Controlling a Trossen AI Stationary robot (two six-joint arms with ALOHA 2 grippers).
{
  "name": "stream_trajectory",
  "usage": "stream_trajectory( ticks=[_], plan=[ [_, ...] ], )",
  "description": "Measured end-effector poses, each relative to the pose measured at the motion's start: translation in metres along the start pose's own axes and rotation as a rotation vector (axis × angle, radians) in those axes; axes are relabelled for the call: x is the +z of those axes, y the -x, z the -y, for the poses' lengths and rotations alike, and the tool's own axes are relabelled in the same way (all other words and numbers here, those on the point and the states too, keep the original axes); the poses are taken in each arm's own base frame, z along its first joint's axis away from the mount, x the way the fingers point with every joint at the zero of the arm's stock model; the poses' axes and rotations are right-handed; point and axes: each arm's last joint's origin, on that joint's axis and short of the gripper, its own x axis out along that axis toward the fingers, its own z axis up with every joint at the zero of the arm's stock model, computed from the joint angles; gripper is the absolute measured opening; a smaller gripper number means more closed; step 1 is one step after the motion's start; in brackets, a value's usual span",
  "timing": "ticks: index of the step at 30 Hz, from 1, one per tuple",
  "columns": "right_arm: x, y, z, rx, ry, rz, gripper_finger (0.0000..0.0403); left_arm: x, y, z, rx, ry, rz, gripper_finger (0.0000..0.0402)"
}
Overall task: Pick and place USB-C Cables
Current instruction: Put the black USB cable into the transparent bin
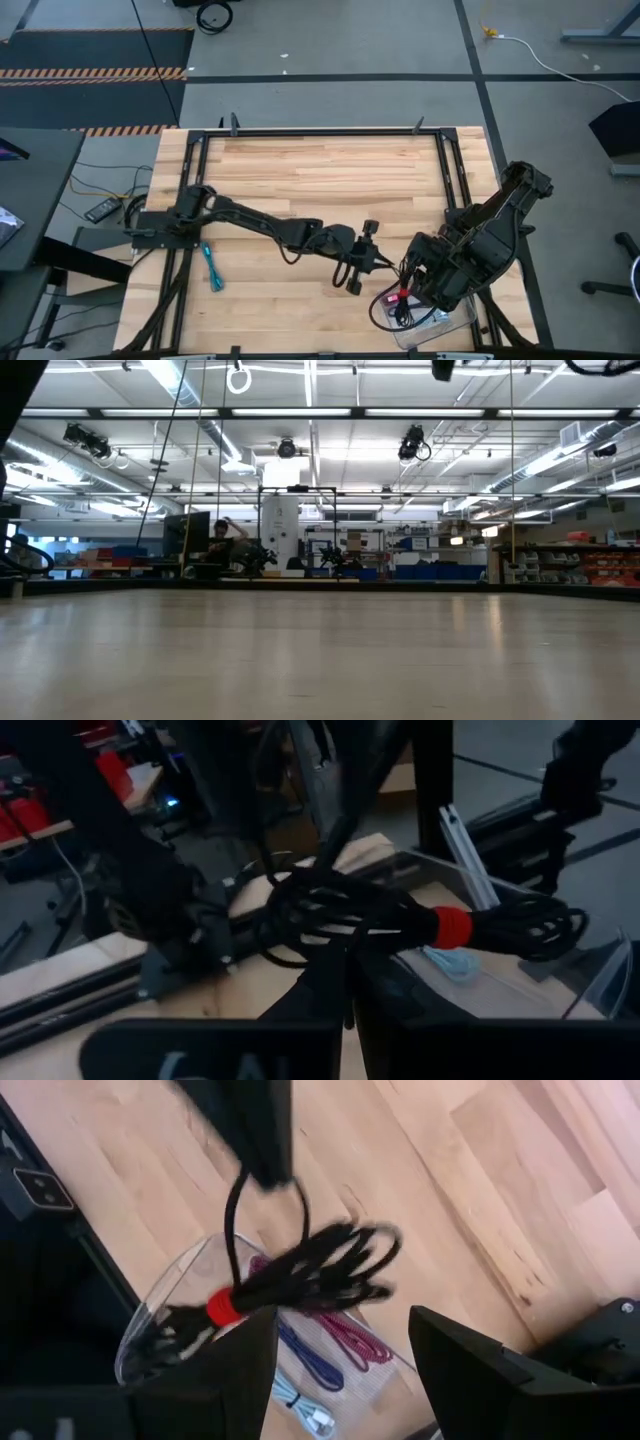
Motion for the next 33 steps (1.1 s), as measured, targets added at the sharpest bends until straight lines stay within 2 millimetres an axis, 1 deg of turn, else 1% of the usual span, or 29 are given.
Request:
stream_trajectory(
  ticks=[2,6,16,19,23,28,33],
  plan=[
    [0.0,0.0,0.0,0.0,-0.001,0.001,0.0232,-0.007,-0.006,0.002,-0.004,0.0,0.011,0.0023],
    [0.0,0.0,0.0,0.001,-0.001,0.002,0.0232,-0.011,-0.011,0.003,-0.011,0.03,0.045,0.0047],
    [0.0,0.0,0.0,-0.001,0.001,0.012,0.0232,-0.011,-0.011,0.003,-0.036,0.06,0.058,0.015],
    [0.001,0.0,0.0,-0.001,0.001,0.023,0.0232,-0.01,-0.011,0.003,-0.036,0.078,0.064,0.0173],
    [0.001,0.0,0.0,-0.003,0.002,0.032,0.0232,-0.008,-0.011,0.003,-0.058,0.085,0.082,0.0189],
    [-0.002,-0.001,-0.004,0.028,0.004,0.037,0.0232,-0.008,-0.011,0.004,-0.074,0.077,0.087,0.0192],
    [-0.011,-0.011,-0.008,0.032,0.034,0.02,0.0232,-0.003,-0.009,0.003,-0.069,0.066,0.114,0.019]
  ],
)
